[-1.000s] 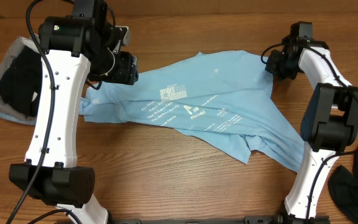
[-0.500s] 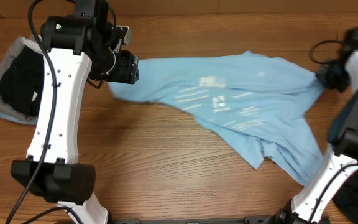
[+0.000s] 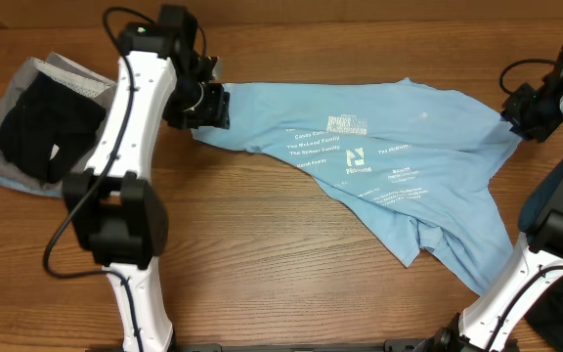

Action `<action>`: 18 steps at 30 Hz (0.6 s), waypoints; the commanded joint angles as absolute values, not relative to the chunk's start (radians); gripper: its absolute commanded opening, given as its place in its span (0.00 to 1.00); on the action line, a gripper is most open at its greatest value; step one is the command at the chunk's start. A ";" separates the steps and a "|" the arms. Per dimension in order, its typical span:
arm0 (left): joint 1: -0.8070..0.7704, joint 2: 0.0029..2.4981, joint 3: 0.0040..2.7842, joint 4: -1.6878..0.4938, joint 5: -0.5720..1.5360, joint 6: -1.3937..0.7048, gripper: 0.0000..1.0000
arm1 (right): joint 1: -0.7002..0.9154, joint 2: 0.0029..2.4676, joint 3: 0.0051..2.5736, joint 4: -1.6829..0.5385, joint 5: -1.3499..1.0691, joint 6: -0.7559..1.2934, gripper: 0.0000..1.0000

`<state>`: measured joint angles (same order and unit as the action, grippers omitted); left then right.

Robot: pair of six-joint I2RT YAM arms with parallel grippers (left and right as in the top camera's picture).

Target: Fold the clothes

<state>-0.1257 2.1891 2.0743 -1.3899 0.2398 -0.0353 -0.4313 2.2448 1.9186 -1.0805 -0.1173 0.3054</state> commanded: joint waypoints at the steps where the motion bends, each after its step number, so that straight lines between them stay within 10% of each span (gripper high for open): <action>1: -0.151 2.274 2.074 -1.363 0.388 -0.080 0.65 | -0.432 2.165 1.945 -1.102 -0.206 0.280 0.31; 13: -0.231 2.461 2.074 -1.301 0.393 -0.173 0.59 | -0.431 2.102 1.945 -1.189 -0.377 0.253 0.32; 18: -0.242 2.502 2.061 -1.319 0.290 -0.173 0.16 | -0.431 2.102 1.945 -1.214 -0.387 0.249 0.32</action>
<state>-0.2386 2.4699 2.0727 -1.3140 0.3626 -0.1623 -0.4313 2.1365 1.9186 -1.2114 -0.3534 0.2653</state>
